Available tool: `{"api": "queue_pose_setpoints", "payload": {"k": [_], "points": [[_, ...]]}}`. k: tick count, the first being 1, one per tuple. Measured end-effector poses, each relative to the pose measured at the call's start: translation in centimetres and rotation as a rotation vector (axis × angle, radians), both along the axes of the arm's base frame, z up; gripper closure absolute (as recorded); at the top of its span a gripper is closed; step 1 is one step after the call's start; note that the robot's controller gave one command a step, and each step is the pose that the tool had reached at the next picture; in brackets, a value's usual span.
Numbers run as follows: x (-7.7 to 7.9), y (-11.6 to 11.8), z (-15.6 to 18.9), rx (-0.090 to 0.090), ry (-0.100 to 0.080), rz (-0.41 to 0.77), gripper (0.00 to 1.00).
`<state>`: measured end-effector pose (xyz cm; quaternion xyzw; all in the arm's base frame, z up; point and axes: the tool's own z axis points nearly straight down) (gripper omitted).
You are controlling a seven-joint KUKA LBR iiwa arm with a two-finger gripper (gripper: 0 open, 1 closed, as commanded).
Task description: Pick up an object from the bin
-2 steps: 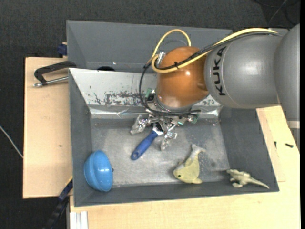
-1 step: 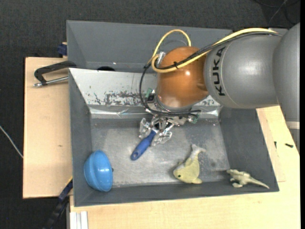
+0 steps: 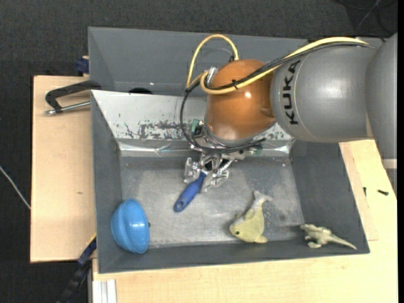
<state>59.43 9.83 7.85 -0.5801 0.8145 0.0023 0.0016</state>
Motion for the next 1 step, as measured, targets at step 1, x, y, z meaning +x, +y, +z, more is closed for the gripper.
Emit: {"api": "queue_pose_setpoints", "payload": {"k": [1], "points": [[-0.23,0.89,13.03,0.000,-0.013,-0.035,1.00]]}}
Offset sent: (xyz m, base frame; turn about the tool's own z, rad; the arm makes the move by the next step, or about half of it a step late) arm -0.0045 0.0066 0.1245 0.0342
